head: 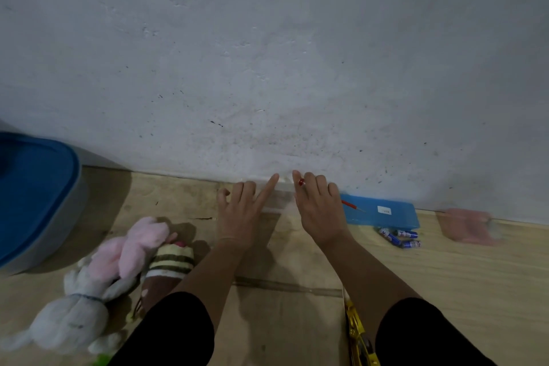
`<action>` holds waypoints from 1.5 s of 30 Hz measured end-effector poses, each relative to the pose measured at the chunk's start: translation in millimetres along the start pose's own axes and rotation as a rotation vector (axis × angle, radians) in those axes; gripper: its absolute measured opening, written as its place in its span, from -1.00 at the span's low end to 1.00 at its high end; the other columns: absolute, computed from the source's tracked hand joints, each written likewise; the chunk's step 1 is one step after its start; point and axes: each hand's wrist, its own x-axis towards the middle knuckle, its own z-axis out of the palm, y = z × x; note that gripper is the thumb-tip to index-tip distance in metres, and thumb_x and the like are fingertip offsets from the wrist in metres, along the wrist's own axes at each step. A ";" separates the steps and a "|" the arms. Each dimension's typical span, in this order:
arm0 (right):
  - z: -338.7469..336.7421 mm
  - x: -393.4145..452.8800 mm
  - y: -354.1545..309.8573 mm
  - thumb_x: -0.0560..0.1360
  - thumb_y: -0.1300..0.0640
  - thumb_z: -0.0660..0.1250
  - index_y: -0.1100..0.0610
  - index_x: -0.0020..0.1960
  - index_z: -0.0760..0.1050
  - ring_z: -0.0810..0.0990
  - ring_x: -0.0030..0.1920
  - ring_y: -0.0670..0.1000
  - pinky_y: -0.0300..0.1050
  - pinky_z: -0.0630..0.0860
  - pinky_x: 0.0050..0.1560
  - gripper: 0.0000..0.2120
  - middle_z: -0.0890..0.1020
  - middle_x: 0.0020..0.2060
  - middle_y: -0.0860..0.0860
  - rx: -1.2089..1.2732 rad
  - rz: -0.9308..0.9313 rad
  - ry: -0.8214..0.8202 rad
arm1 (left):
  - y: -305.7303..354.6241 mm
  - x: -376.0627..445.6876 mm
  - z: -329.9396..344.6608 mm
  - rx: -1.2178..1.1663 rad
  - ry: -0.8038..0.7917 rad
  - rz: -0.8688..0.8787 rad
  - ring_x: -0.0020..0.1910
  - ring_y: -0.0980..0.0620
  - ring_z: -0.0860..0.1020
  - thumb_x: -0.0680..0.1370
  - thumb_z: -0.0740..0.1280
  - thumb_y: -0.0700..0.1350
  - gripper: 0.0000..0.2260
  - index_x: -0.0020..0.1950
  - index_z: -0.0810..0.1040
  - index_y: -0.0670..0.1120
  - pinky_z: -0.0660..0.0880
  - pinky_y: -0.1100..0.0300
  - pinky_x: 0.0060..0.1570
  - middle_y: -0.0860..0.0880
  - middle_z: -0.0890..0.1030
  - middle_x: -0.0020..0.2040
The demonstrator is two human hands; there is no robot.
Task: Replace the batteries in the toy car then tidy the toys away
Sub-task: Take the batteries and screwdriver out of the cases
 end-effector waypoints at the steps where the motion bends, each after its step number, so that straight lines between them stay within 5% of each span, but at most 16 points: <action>1: -2.1 -0.4 2.5 0.34 0.17 0.31 0.23 0.32 0.39 0.50 -0.15 0.10 -0.02 0.50 -0.16 -0.45 0.54 -0.03 0.16 -0.002 0.005 0.020 | -0.4 -0.5 -0.4 -0.004 -0.029 0.004 -0.08 -0.03 0.31 0.14 0.58 -0.19 0.03 0.49 0.11 0.09 0.43 -0.06 -0.07 -0.05 0.44 -0.06; 4: -0.2 -7.6 5.1 0.38 0.15 0.31 0.22 0.38 0.32 0.51 -0.14 0.10 0.00 0.50 -0.16 -0.42 0.54 -0.01 0.16 -0.004 -0.044 0.062 | -0.9 -4.2 -0.6 -0.031 -0.082 0.004 0.02 -0.01 0.35 0.13 0.58 -0.18 0.08 0.52 0.06 0.05 0.42 -0.06 -0.05 -0.01 0.51 0.07; 9: 7.3 -37.0 -8.0 0.43 -0.06 0.35 0.18 0.36 0.28 0.54 -0.11 0.07 -0.06 0.52 -0.15 -0.40 0.59 -0.01 0.11 0.064 -0.193 0.106 | -2.4 -7.6 -1.7 -0.082 -0.078 0.015 0.13 -0.05 0.44 0.25 0.54 -0.19 -0.13 0.48 0.20 -0.01 0.46 -0.08 -0.07 0.00 0.53 0.23; 15: 13.6 -46.2 -28.0 0.41 -0.11 0.37 0.14 0.28 0.41 0.55 -0.10 0.07 -0.05 0.54 -0.11 -0.46 0.58 -0.03 0.08 0.183 -0.052 -0.057 | -4.0 -7.4 -2.3 -0.121 -0.033 0.015 0.18 -0.04 0.36 0.26 0.44 -0.31 -0.18 0.46 0.22 -0.03 0.47 -0.07 -0.09 -0.02 0.55 0.23; 20: 12.5 -52.7 -30.7 0.43 -0.13 0.35 0.13 0.28 0.43 0.54 -0.10 0.06 -0.07 0.53 -0.11 -0.48 0.57 -0.04 0.08 0.212 -0.055 -0.103 | -3.9 -11.3 -5.1 -0.127 -0.041 0.004 0.18 -0.04 0.35 0.28 0.54 -0.18 -0.17 0.46 0.20 -0.06 0.47 -0.05 -0.09 -0.02 0.54 0.24; 26: 1.8 -59.2 -25.7 0.50 -0.15 -0.01 0.10 0.26 0.47 0.56 -0.10 0.04 -0.09 0.54 -0.11 -0.48 0.59 -0.04 0.06 0.212 -0.073 -0.210 | -4.6 -12.6 -8.3 -0.076 -0.083 0.003 0.19 -0.05 0.35 0.31 0.54 -0.02 -0.16 0.46 0.16 -0.05 0.47 -0.05 -0.08 -0.01 0.54 0.25; 30: -9.2 -55.4 -24.7 0.50 -0.16 0.09 0.12 0.29 0.45 0.56 -0.09 0.05 -0.08 0.54 -0.11 -0.49 0.59 -0.02 0.07 0.203 -0.034 -0.265 | -2.2 -13.6 -16.6 -0.031 -0.208 0.017 0.39 -0.07 0.26 0.54 0.30 0.00 -0.23 0.55 -0.17 -0.03 0.33 -0.06 0.16 0.00 0.27 0.47; 33: -24.8 -55.9 -19.2 0.54 -0.15 0.14 0.14 0.45 0.23 0.49 0.07 0.09 -0.01 0.48 0.05 -0.43 0.49 0.13 0.12 0.281 0.050 -0.332 | 1.4 -16.6 -23.5 -0.009 -0.233 0.036 0.48 -0.06 0.11 0.63 0.10 0.03 -0.33 0.50 -0.35 -0.02 0.21 -0.05 0.27 0.00 0.07 0.54; 35: -30.7 -61.1 -10.4 0.59 -0.15 0.04 0.12 0.51 0.07 0.40 0.23 0.12 0.02 0.38 0.23 -0.41 0.39 0.26 0.15 0.347 0.110 -0.371 | 6.8 -15.1 -28.5 0.001 -0.229 0.030 0.46 -0.06 0.14 0.62 0.12 0.05 -0.32 0.50 -0.33 -0.02 0.23 -0.05 0.27 -0.01 0.10 0.52; 38: -38.8 -67.8 8.9 0.59 -0.17 -0.06 0.11 0.51 0.07 0.42 0.27 0.12 0.00 0.41 0.24 -0.42 0.41 0.29 0.16 0.294 0.164 -0.344 | 18.0 -12.3 -35.6 0.018 -0.169 0.029 0.44 -0.05 0.22 0.59 0.21 0.08 -0.29 0.53 -0.20 -0.05 0.30 -0.08 0.24 0.00 0.21 0.49; 42: -45.7 -69.5 33.5 0.54 -0.23 -0.24 0.09 0.53 -0.05 0.26 0.39 0.12 0.00 0.28 0.35 -0.34 0.25 0.41 0.13 0.327 0.137 -0.449 | 28.6 -9.4 -36.0 0.042 -0.280 0.037 0.52 -0.05 0.01 0.65 0.06 0.08 -0.39 0.55 -0.22 -0.06 0.17 -0.10 0.37 0.01 -0.05 0.57; 45: -43.4 -64.5 28.3 0.59 -0.19 -0.11 0.08 0.53 -0.04 0.20 0.43 0.11 0.01 0.22 0.40 -0.41 0.18 0.45 0.11 0.349 0.098 -0.480 | 29.7 -7.2 -36.4 0.083 -0.350 0.037 0.54 -0.06 -0.17 0.66 -0.01 0.08 -0.41 0.53 -0.30 -0.06 0.04 -0.14 0.42 0.01 -0.23 0.56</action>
